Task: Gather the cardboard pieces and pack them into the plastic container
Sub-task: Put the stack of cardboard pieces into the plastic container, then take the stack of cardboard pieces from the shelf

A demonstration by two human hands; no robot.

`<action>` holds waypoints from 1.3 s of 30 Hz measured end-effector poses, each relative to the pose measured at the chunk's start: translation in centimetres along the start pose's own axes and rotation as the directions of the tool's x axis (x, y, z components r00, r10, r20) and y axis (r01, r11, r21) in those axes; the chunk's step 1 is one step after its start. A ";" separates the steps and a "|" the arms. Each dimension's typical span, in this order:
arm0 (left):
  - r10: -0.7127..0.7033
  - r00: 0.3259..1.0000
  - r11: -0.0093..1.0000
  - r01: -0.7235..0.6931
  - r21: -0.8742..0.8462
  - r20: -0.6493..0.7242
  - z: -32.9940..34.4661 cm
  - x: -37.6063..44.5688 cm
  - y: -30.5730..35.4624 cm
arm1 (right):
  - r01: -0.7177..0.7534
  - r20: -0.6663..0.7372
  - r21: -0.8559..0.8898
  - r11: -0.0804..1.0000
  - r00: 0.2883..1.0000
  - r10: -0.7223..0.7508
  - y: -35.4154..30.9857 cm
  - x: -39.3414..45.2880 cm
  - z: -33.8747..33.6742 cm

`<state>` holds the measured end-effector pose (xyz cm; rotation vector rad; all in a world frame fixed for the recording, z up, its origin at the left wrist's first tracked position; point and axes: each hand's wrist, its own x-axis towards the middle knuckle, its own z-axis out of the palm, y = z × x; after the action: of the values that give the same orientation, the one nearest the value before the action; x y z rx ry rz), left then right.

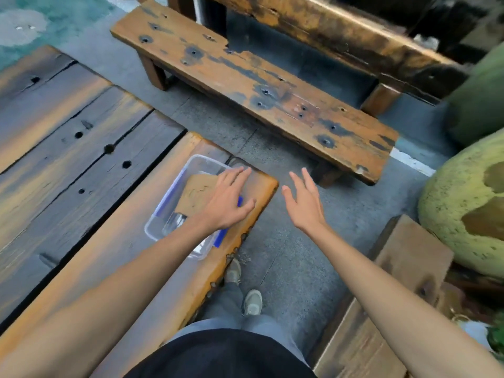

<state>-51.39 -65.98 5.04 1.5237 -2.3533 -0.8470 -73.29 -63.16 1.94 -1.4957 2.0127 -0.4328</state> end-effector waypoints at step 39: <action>0.682 0.480 0.481 -0.863 0.156 0.552 16.6 9.2 27.9 | -0.818 -0.508 0.007 0.575 0.492 0.707 19.5 -26.5 -13.9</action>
<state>-84.55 -60.00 6.32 0.0730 -3.2293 -0.4289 -91.56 -33.07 8.42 -0.4194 2.9482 -0.1521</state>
